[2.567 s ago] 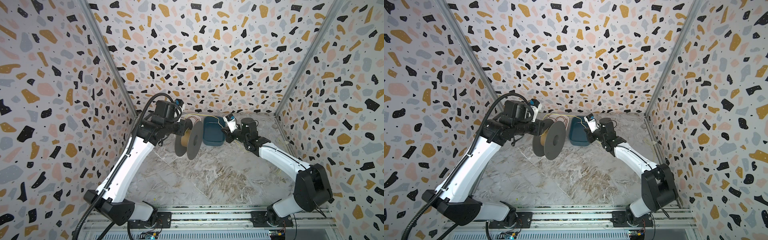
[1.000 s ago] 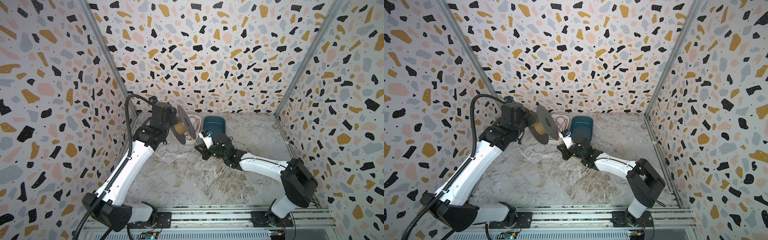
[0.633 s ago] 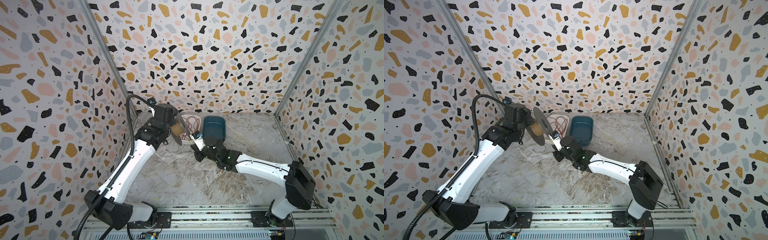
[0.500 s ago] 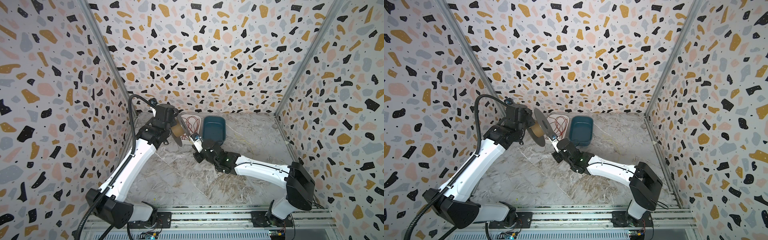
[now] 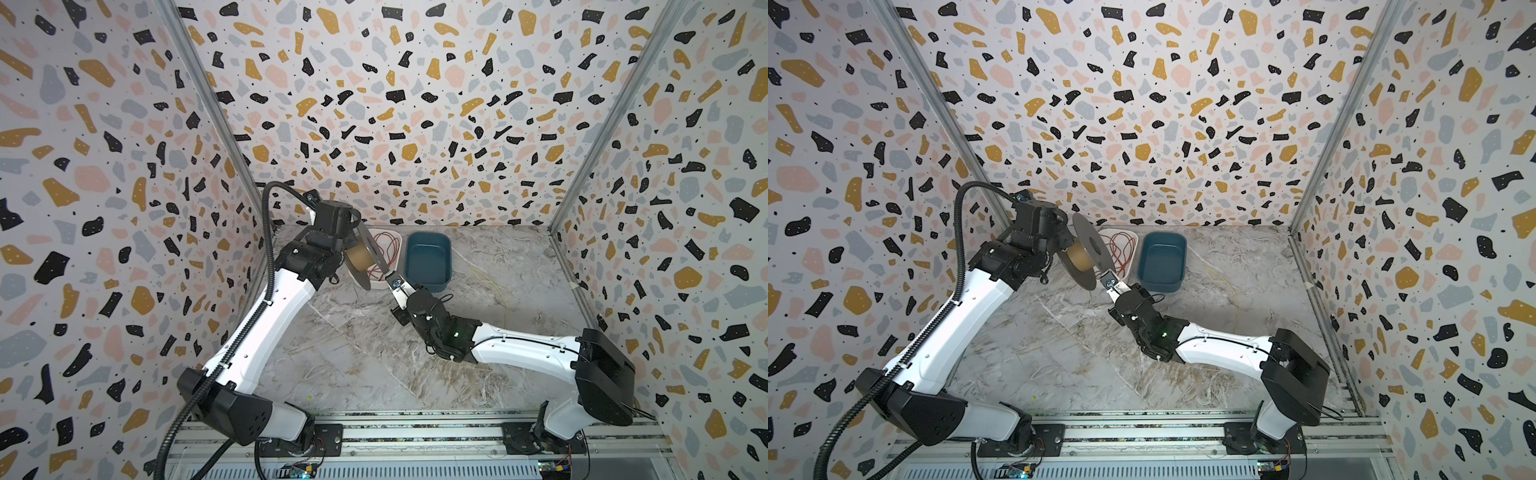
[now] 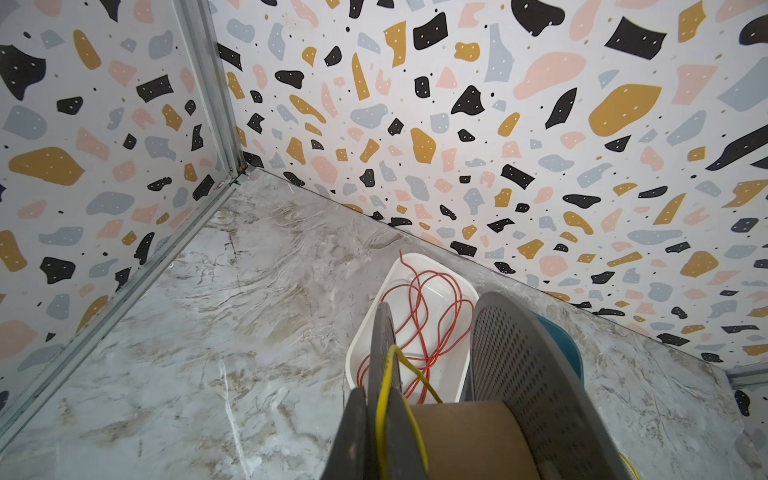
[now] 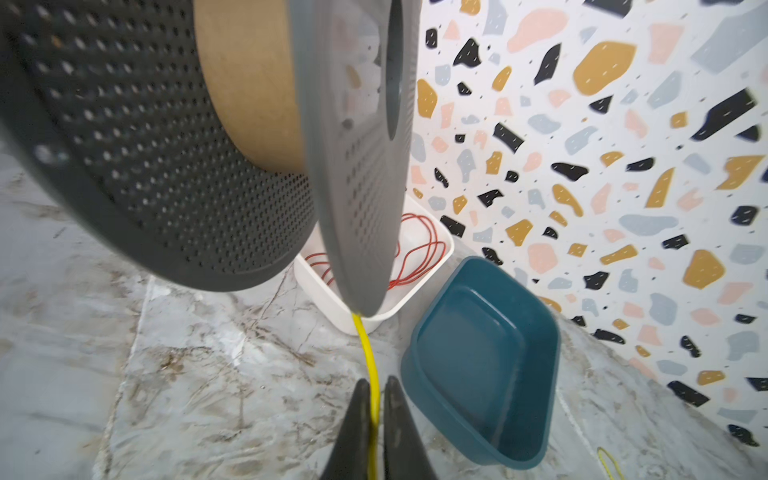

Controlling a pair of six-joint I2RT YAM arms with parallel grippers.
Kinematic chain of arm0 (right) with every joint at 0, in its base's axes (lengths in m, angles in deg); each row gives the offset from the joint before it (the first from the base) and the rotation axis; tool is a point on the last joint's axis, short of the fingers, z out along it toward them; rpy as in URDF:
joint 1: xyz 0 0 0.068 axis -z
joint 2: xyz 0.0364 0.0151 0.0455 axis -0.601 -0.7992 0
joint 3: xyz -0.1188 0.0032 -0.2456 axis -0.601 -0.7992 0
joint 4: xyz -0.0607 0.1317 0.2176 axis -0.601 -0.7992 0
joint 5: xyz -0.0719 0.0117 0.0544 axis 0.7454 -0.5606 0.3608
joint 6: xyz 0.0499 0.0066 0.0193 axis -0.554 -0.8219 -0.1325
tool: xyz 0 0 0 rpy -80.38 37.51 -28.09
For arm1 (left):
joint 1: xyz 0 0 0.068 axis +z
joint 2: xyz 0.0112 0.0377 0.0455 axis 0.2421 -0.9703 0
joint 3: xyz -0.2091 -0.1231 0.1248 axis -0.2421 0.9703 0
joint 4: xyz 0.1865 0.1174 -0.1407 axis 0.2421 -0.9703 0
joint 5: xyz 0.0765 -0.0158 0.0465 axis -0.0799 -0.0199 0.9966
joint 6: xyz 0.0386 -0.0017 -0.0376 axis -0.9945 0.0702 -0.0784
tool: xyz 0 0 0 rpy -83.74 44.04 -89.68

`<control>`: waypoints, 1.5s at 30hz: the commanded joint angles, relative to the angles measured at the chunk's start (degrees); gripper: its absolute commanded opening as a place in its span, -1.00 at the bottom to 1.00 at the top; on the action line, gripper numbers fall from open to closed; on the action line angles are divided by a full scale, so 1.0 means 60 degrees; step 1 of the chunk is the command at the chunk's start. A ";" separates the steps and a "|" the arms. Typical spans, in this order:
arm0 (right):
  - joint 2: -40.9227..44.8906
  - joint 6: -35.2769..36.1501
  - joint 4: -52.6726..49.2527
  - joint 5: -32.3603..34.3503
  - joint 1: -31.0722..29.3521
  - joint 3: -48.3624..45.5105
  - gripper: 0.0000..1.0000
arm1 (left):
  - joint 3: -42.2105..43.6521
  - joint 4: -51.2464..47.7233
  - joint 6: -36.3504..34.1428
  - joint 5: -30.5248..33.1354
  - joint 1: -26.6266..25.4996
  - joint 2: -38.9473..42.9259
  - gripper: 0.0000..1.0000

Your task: Wrap the cables

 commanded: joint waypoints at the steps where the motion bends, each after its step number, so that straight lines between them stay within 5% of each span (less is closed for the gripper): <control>1: 0.0755 0.0944 0.1647 0.0980 -0.0044 -0.0290 -0.76 | -0.0383 0.0456 -0.0356 0.0645 0.0177 0.0043 -1.00; 15: 0.0854 0.1890 0.2821 0.0809 0.0362 -0.1161 -0.32 | -0.0787 -0.0004 -0.0558 -0.0035 0.0190 0.0003 -1.00; 27: 0.2650 0.0068 -0.0823 -0.4999 0.1430 -0.1392 0.58 | -0.1526 -0.0443 -0.0915 -0.0333 0.0190 -0.0193 -1.00; 33: 0.2726 -0.0491 -0.1870 -0.8100 0.2480 -0.1878 0.56 | -0.1870 -0.0694 -0.1095 -0.0473 0.0189 -0.0350 -1.00; 45: 0.2099 -0.0259 -0.1028 -0.9590 0.2594 -0.2897 0.41 | -0.2011 -0.0833 -0.1198 -0.0749 0.0190 -0.0430 -1.00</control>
